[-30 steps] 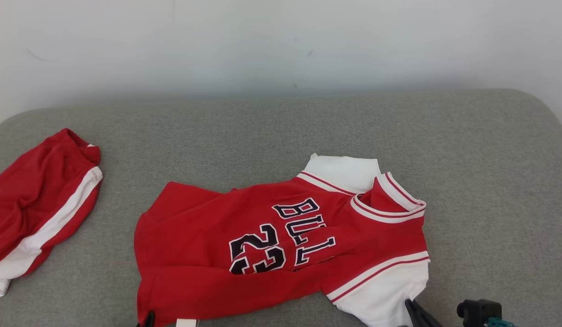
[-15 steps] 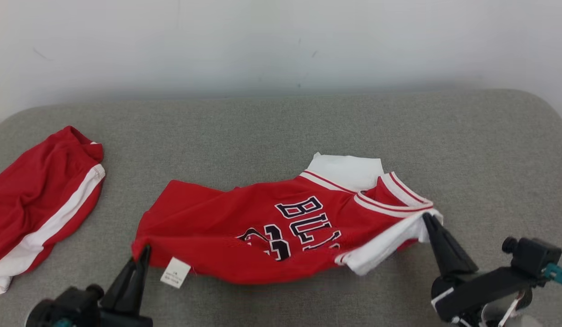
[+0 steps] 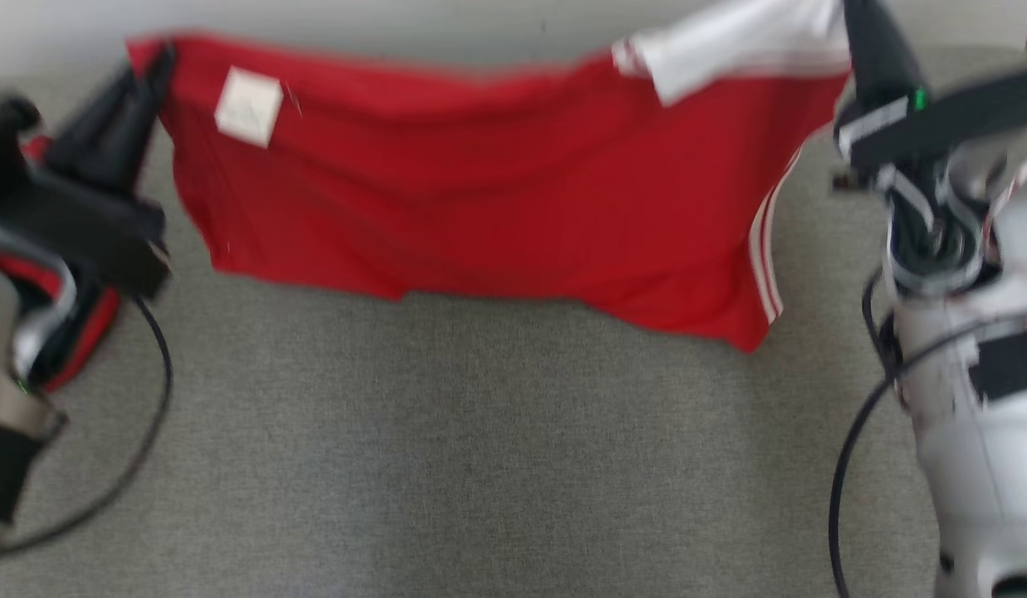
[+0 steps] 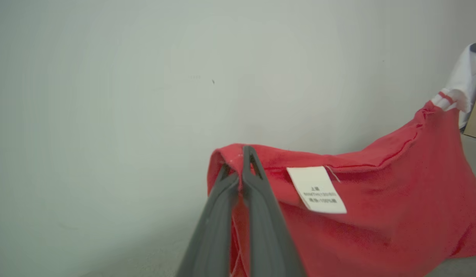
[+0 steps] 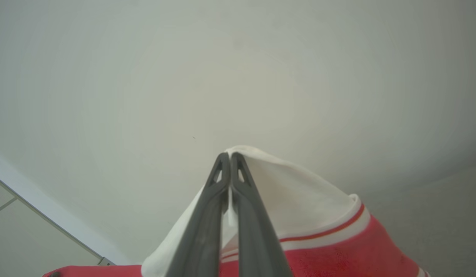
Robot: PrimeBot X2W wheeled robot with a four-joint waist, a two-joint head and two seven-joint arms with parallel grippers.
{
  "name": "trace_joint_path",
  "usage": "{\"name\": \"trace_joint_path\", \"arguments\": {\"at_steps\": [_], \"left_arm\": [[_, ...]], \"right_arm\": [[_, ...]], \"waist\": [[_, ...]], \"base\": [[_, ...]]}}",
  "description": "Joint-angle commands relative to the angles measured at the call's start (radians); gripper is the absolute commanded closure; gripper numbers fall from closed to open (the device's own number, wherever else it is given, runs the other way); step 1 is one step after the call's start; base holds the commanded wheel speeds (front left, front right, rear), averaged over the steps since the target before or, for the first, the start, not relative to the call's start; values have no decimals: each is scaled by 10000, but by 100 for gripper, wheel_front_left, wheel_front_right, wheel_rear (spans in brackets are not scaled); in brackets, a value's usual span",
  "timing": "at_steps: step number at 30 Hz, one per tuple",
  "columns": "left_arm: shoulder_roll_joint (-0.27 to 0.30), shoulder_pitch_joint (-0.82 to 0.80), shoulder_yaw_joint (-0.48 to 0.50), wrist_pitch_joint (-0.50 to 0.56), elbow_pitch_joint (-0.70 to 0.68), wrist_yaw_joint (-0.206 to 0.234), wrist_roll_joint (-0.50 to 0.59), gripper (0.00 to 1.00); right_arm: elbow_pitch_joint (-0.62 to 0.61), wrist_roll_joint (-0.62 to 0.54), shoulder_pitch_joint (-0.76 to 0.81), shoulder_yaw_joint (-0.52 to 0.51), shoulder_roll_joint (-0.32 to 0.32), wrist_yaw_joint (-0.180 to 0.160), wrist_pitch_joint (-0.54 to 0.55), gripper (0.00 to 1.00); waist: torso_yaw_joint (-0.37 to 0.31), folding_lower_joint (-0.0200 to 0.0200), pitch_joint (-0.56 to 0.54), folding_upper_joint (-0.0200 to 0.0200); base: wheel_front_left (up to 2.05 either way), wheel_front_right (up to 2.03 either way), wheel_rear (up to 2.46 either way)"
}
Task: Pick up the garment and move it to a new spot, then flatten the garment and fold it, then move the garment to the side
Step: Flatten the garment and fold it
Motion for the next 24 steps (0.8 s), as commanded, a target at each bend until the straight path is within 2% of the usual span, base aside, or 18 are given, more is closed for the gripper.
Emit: {"name": "trace_joint_path", "arguments": {"at_steps": [1, 5, 7, 15, 22, 24], "left_arm": [[103, -277, -102, -2, 132, 14, -141, 100], [358, -2415, -844, 63, 1180, 13, -800, 100], [276, -3356, -933, 54, 1741, 12, -1060, 100], [-502, -6690, -1348, -316, 3794, 11, -1610, 100], [-1256, -8747, -2058, -730, 4991, 11, -1581, 100], [-1434, -9293, -1849, -1163, 5263, 12, -1797, 100]], "right_arm": [[202, 94, -333, -12, 68, 4, 38, 100], [1908, 206, -2760, -203, 294, 4, 137, 100], [2848, 243, -3977, -444, 404, 4, 16, 100], [5746, -236, -7593, -825, 802, 4, -756, 100], [6900, -1059, -9510, -360, 889, 4, -1546, 100], [6845, -1171, -9981, -182, 841, 4, -1798, 100]], "waist": [[-48, -4, 913, -2], [-96, -4, 1448, -2], [-123, -4, 1602, -2], [-250, -4, 1607, -2], [-257, -4, 1675, -2], [-222, -4, 1719, -2]], "base": [[0, 0, 0], [0, 0, 0], [0, 0, 0], [0, 0, 0], [0, 0, 0], [0, 0, 0]]}}
